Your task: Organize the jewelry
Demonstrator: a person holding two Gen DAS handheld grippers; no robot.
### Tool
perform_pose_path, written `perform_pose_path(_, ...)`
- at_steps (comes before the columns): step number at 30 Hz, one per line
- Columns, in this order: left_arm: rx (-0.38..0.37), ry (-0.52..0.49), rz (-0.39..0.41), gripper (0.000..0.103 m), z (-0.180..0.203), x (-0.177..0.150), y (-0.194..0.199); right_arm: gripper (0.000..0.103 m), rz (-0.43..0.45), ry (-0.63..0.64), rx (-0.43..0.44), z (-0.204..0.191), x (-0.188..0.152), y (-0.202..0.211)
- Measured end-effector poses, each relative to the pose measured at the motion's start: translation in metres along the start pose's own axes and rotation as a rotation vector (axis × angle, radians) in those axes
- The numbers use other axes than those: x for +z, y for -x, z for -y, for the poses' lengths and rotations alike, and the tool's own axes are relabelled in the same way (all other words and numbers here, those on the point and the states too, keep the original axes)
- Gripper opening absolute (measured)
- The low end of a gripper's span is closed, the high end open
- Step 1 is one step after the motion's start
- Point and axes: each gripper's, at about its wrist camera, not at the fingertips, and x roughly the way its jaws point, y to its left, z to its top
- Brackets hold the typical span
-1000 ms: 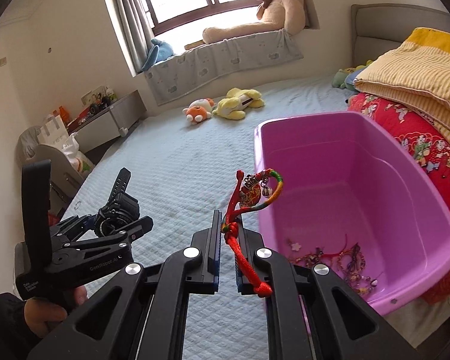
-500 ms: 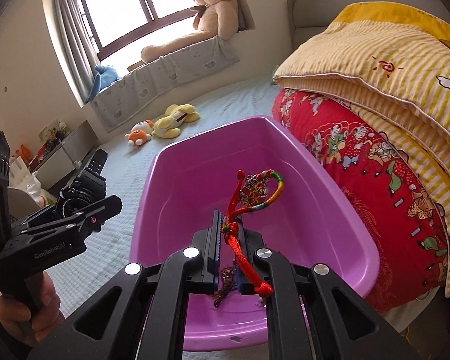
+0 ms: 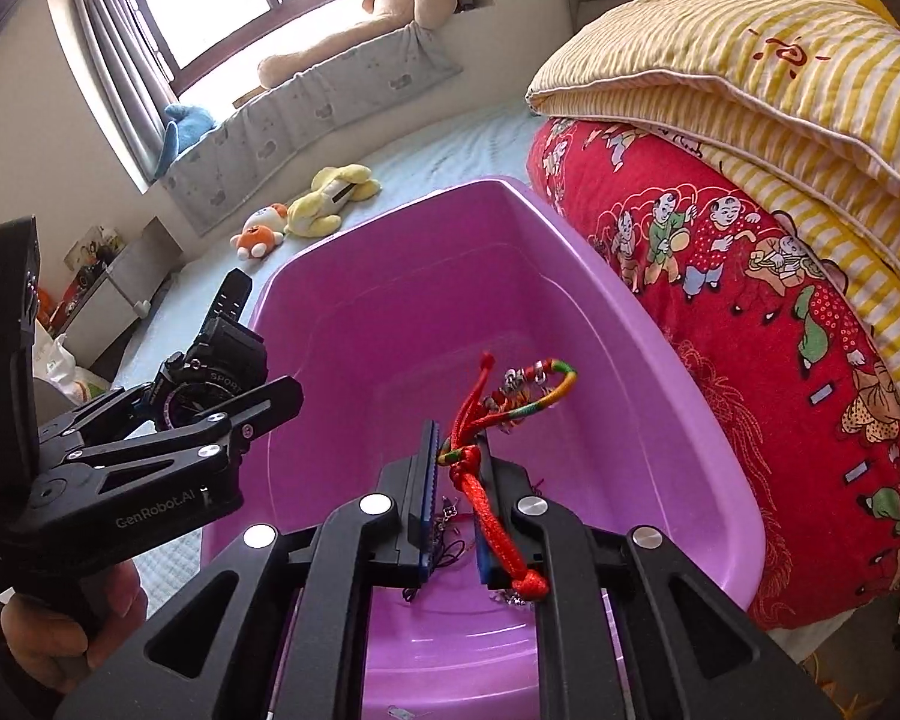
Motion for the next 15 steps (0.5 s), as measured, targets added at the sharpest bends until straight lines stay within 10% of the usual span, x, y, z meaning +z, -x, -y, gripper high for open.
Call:
perform_pose_path(5,0.04,0.004,-0.003,0.092,-0.003,0.0,-0.003,0.07,-0.018,0.001,-0.025,-0.002,0.002,-0.004)
perform_pose_path(15,0.096,0.028,0.009,0.097,-0.012,0.003,0.01,0.07,-0.032,-0.009,-0.054,-0.001,-0.003,0.001)
